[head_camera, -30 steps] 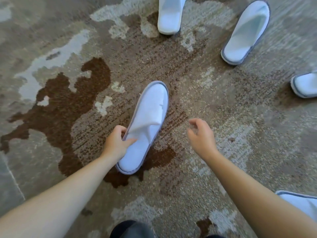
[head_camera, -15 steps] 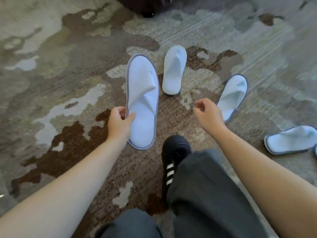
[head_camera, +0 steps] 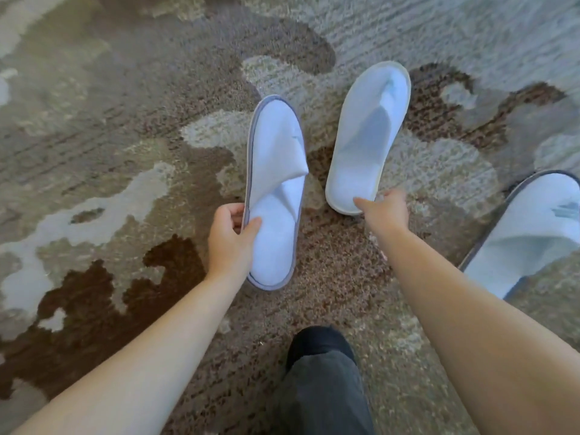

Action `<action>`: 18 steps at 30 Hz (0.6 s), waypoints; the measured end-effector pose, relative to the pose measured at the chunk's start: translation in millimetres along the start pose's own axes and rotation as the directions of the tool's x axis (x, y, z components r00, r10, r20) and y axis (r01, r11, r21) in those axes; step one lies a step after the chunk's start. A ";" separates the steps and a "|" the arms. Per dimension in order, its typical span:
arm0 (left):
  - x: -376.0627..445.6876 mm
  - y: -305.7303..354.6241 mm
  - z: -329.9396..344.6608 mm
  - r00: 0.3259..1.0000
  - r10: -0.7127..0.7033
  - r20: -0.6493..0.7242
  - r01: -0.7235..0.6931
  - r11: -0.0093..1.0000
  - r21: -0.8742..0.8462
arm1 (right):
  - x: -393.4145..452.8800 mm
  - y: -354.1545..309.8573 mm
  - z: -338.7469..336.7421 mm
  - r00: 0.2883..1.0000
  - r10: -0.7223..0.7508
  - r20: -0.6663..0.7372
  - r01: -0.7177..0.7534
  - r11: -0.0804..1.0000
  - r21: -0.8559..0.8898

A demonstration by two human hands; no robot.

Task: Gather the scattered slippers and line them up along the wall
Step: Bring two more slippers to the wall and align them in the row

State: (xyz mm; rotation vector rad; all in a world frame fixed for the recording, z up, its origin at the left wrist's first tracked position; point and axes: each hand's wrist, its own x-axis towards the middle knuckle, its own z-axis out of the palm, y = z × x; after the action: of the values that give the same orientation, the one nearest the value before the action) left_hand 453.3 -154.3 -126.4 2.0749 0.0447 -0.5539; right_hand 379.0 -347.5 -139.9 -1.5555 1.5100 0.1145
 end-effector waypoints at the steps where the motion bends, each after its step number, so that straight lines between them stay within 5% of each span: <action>1: 0.2 -1.2 4.0 1.000 -0.017 0.005 0.017 1.000 0.002 | 4.5 -1.8 1.7 1.000 0.026 0.001 -0.026 0.999 0.024; 8: 8.0 2.8 9.1 0.999 -0.031 0.024 0.031 0.999 0.007 | 18.2 -0.5 15.3 0.991 0.135 0.017 -0.136 0.985 0.109; 14: 12.0 -1.9 0.0 0.999 -0.037 0.013 0.037 0.999 -0.030 | 16.0 0.3 23.1 0.995 0.014 0.096 -0.029 0.988 0.150; 18: 1.6 26.5 -14.9 0.999 -0.037 0.016 0.038 0.995 -0.092 | -10.2 -16.4 -3.3 0.999 -0.032 0.013 0.029 0.983 0.180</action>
State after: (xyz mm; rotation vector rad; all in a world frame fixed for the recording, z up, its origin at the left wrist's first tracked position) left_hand 466.8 -156.8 -99.2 1.9832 0.0997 -0.5786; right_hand 388.5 -345.3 -122.9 -1.4298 1.4422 -0.0266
